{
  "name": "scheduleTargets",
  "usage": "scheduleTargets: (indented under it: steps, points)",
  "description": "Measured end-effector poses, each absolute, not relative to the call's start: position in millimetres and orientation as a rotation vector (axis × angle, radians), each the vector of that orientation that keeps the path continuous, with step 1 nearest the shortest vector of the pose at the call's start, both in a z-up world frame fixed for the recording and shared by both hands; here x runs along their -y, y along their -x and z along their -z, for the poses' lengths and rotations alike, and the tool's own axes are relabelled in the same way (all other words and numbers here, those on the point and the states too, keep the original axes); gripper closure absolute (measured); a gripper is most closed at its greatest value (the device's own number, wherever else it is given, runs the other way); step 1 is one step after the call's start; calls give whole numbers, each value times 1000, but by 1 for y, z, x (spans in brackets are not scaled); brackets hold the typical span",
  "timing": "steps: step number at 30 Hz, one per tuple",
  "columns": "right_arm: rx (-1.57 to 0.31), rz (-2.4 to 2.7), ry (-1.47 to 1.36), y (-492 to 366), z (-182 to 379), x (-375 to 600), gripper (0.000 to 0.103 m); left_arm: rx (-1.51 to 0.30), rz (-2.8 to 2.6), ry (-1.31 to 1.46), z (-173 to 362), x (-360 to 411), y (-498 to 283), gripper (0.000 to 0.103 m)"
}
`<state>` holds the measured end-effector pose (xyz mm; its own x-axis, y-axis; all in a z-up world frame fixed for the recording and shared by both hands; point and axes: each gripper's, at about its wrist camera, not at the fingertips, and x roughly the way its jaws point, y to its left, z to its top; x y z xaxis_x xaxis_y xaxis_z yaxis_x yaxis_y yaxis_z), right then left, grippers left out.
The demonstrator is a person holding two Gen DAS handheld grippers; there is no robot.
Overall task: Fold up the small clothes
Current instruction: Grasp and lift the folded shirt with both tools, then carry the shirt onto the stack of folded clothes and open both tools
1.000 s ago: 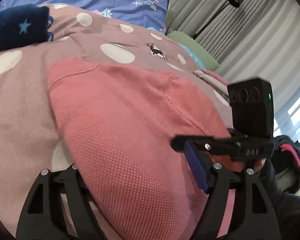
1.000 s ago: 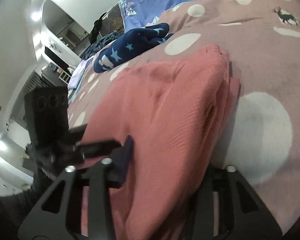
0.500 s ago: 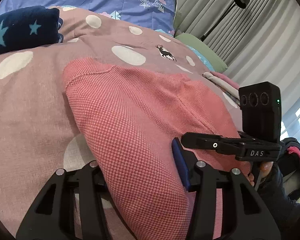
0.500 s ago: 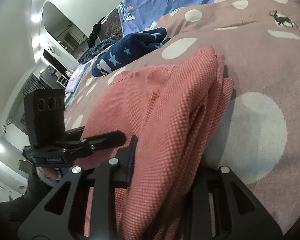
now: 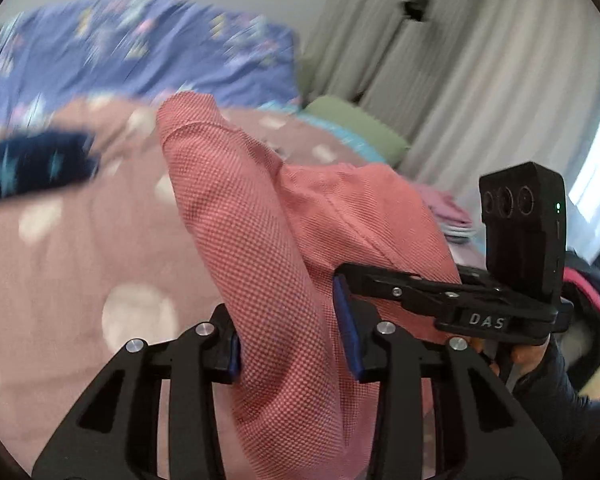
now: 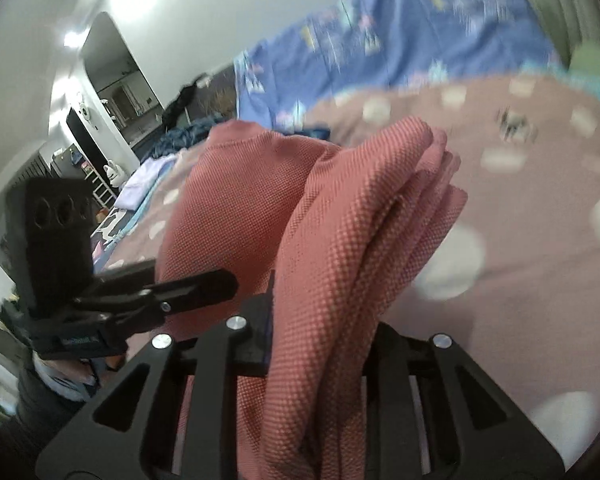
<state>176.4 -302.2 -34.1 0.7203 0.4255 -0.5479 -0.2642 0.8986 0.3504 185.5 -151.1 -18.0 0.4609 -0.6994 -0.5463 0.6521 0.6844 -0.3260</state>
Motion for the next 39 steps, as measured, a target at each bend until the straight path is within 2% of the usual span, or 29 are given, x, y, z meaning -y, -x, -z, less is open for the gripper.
scheduleTargets:
  steps: [5, 10, 17, 25, 39]
  points:
    - [-529, -313, -227, -129, -19, 346, 82, -592, 911, -61, -33, 211, -158, 64]
    - [-466, -190, -231, -96, -44, 405, 82, -547, 1002, -147, -52, 287, -150, 64]
    - [-445, -27, -248, -80, -51, 481, 82, -529, 1110, -241, -61, 380, -158, 67]
    - [-418, 115, -228, -74, -57, 548, 82, -494, 1175, -297, -59, 448, -192, 67]
    - [-389, 305, -217, -110, -63, 647, 82, -443, 1174, -390, -62, 567, -228, 67]
